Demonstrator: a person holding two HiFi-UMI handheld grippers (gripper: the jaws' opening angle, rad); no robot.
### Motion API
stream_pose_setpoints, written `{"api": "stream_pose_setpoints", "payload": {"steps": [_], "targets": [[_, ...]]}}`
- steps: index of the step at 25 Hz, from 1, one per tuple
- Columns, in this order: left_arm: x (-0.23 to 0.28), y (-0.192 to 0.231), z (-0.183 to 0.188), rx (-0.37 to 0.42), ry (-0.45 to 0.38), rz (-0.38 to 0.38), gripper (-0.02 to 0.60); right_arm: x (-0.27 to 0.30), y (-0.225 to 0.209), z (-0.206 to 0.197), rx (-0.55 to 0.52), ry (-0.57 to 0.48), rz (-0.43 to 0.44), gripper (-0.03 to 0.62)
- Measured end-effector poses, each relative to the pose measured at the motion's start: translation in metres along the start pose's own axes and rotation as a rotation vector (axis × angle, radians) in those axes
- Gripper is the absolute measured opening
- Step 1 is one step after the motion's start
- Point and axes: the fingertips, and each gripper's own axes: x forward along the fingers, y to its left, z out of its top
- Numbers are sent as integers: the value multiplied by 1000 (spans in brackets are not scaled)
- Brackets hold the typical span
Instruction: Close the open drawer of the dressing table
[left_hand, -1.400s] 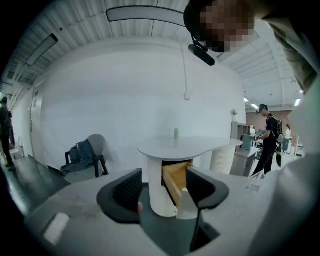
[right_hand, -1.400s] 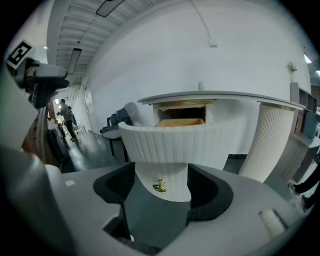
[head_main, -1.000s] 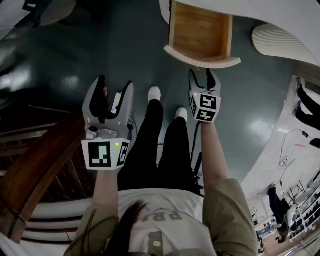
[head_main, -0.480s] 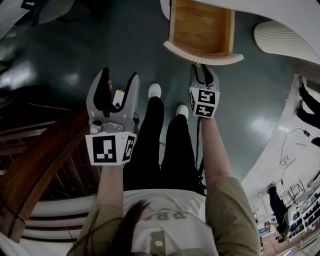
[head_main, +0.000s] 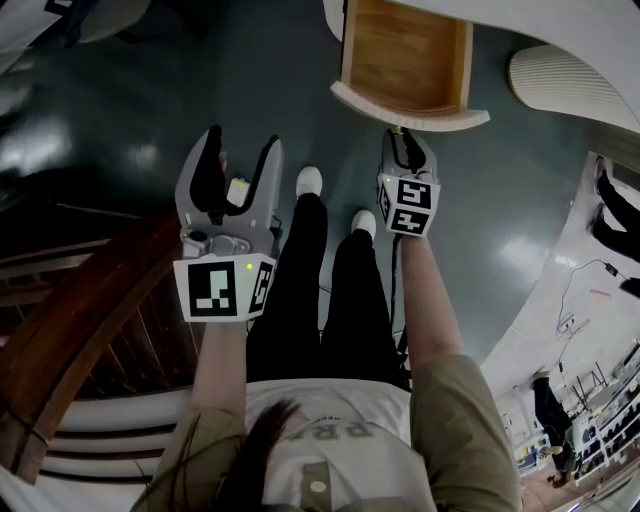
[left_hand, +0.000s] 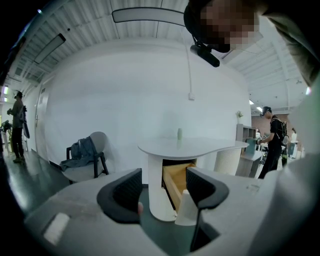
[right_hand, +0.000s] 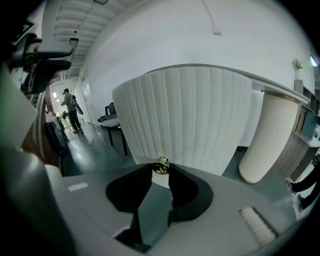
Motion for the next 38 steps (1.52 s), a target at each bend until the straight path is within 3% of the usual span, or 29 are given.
{"api": "stream_pose_setpoints", "payload": {"steps": [20, 38], "targets": [[34, 3, 17, -8, -59, -31, 288, 16, -4, 12, 26, -13, -24, 107], [67, 13, 17, 12, -39, -58, 288, 45, -12, 39, 42, -29, -31, 107]]}}
